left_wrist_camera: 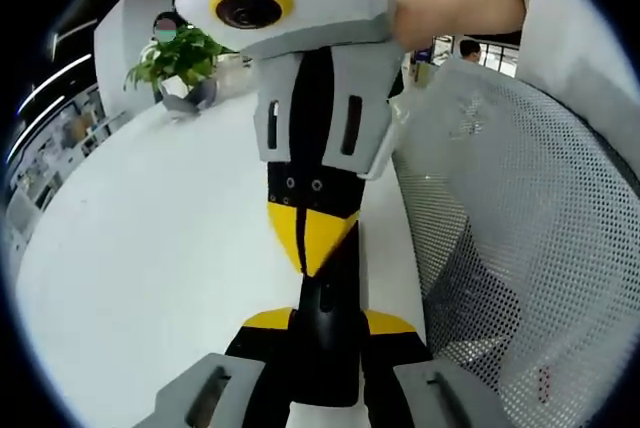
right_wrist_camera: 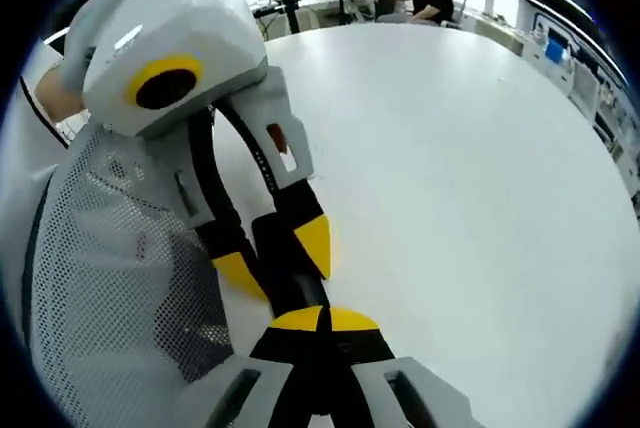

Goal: Press the specified remote control buttons in sequence, fully releasing each button before pressing the next.

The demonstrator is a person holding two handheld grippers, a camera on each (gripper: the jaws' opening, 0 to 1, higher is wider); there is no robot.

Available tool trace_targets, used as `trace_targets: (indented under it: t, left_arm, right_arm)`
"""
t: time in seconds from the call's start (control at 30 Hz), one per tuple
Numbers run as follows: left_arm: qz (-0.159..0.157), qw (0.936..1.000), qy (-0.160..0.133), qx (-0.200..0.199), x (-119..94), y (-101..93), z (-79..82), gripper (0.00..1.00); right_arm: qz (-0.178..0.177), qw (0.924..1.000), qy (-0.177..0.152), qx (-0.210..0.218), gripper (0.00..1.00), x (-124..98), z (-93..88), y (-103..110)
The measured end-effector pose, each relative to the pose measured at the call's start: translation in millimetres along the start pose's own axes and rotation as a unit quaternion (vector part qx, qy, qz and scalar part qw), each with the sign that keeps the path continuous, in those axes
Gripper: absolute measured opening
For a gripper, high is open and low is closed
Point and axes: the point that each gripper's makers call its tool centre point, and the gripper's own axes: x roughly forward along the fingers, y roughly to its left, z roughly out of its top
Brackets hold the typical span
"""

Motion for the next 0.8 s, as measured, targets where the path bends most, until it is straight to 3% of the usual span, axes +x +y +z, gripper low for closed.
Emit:
trace_targets:
  t: [0.07, 0.17, 0.2, 0.37, 0.57, 0.8]
  left_arm:
    - [0.001, 1.0, -0.002, -0.002, -0.5, -0.2, 0.1, 0.24]
    - [0.001, 1.0, -0.005, -0.003, -0.9, -0.4, 0.1, 0.24]
    - [0.0, 1.0, -0.006, -0.001, -0.9, -1.0, 0.6, 0.24]
    - [-0.003, 1.0, -0.004, 0.0, -1.1, -1.0, 0.5, 0.24]
    - [-0.005, 1.0, -0.002, 0.002, -1.0, -1.2, 0.3, 0.24]
    - [-0.006, 1.0, 0.002, 0.004, -0.8, -1.4, 0.1, 0.24]
  right_arm:
    - [0.004, 0.9999, -0.013, -0.004, 0.0, -1.6, 4.6, 8.7]
    - [0.0, 0.9994, 0.02, -0.028, 0.0, 4.7, -7.0, 10.6]
    - [-0.004, 0.9998, 0.003, -0.022, 0.0, 2.4, -0.5, 9.5]
    - [-0.014, 0.9991, 0.006, -0.039, 0.0, 4.1, 1.5, 7.7]
    - [-0.033, 0.9948, 0.042, -0.087, 0.0, 6.1, 0.7, 9.1]
    - [-0.039, 0.9944, 0.041, -0.089, 0.0, 7.3, 0.5, 9.2]
